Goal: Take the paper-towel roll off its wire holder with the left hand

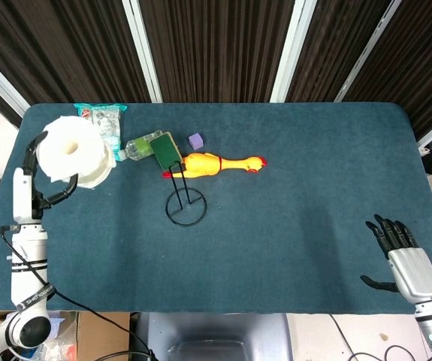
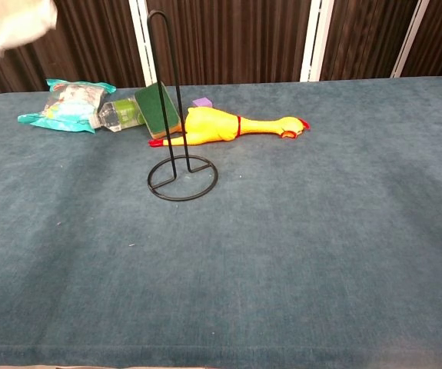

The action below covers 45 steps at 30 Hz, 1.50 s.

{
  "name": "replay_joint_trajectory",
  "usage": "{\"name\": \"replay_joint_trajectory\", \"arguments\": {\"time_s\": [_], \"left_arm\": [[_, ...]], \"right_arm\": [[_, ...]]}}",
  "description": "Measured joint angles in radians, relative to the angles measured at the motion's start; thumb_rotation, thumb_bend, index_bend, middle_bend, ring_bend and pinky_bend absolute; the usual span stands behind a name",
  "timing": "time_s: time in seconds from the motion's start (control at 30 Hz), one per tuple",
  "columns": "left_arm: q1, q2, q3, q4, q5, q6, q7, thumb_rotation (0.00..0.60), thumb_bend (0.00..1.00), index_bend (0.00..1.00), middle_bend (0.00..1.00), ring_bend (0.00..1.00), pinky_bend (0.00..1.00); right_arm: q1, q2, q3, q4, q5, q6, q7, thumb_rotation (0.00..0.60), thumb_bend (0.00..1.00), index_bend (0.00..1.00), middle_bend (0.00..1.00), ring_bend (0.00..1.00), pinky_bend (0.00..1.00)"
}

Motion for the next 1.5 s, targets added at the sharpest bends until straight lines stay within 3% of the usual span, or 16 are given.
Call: {"name": "replay_joint_trajectory", "arguments": {"time_s": [0.13, 0.27, 0.33, 0.43, 0.5, 0.57, 0.63, 0.7, 1.0, 1.2, 1.3, 1.5], "left_arm": [[0.016, -0.057, 0.104, 0.148, 0.041, -0.023, -0.076, 0.600, 0.77, 0.79, 0.81, 0.81, 0.84], [0.018, -0.143, 0.184, 0.281, 0.076, -0.042, -0.103, 0.600, 0.70, 0.77, 0.81, 0.70, 0.56], [0.015, -0.190, 0.210, 0.351, 0.092, -0.046, -0.101, 0.600, 0.66, 0.74, 0.77, 0.64, 0.47], [0.004, -0.254, 0.241, 0.439, 0.114, -0.056, -0.107, 0.600, 0.56, 0.60, 0.59, 0.46, 0.31], [-0.003, -0.278, 0.256, 0.463, 0.120, -0.072, -0.117, 0.600, 0.49, 0.34, 0.35, 0.24, 0.20], [-0.007, -0.277, 0.263, 0.460, 0.120, -0.091, -0.124, 0.600, 0.45, 0.16, 0.18, 0.10, 0.14], [-0.009, -0.266, 0.264, 0.444, 0.111, -0.109, -0.128, 0.600, 0.42, 0.06, 0.07, 0.02, 0.11], [-0.009, -0.259, 0.264, 0.434, 0.100, -0.116, -0.122, 0.600, 0.40, 0.01, 0.01, 0.00, 0.09], [0.017, -0.194, 0.269, 0.364, 0.091, -0.102, -0.087, 0.600, 0.37, 0.00, 0.00, 0.00, 0.06], [0.060, -0.126, 0.281, 0.322, 0.162, 0.000, -0.104, 0.600, 0.41, 0.00, 0.00, 0.00, 0.04], [0.098, -0.064, 0.314, 0.313, 0.243, 0.089, -0.071, 0.600, 0.43, 0.00, 0.00, 0.00, 0.00], [0.200, 0.040, 0.445, 0.324, 0.360, 0.198, 0.129, 0.600, 0.44, 0.00, 0.00, 0.00, 0.00]], "right_arm": [[0.004, -0.009, -0.001, -0.005, 0.002, -0.010, -0.027, 0.600, 0.05, 0.00, 0.00, 0.00, 0.00], [0.006, -0.015, -0.002, -0.009, 0.005, -0.016, -0.042, 0.600, 0.05, 0.00, 0.00, 0.00, 0.00], [0.007, -0.014, -0.002, -0.009, 0.006, -0.016, -0.043, 0.600, 0.05, 0.00, 0.00, 0.00, 0.00], [0.006, -0.013, -0.002, -0.008, 0.005, -0.014, -0.039, 0.600, 0.05, 0.00, 0.00, 0.00, 0.00], [0.005, -0.011, -0.001, -0.007, 0.007, -0.012, -0.034, 0.600, 0.05, 0.00, 0.00, 0.00, 0.00], [0.004, -0.009, 0.000, -0.005, 0.009, -0.010, -0.029, 0.600, 0.05, 0.00, 0.00, 0.00, 0.00], [0.003, -0.008, 0.000, -0.002, 0.009, -0.008, -0.025, 0.600, 0.05, 0.00, 0.00, 0.00, 0.00], [0.002, -0.006, -0.001, -0.001, 0.006, -0.004, -0.021, 0.600, 0.05, 0.00, 0.00, 0.00, 0.00], [0.000, -0.009, -0.003, -0.001, 0.001, 0.000, -0.024, 0.600, 0.05, 0.00, 0.00, 0.00, 0.00], [-0.002, -0.009, -0.004, -0.002, -0.002, 0.004, -0.027, 0.600, 0.05, 0.00, 0.00, 0.00, 0.00], [-0.006, -0.012, -0.001, 0.000, 0.001, 0.013, -0.032, 0.600, 0.05, 0.00, 0.00, 0.00, 0.00], [-0.013, -0.028, 0.005, -0.004, 0.013, 0.025, -0.081, 0.600, 0.05, 0.00, 0.00, 0.00, 0.00]]}}
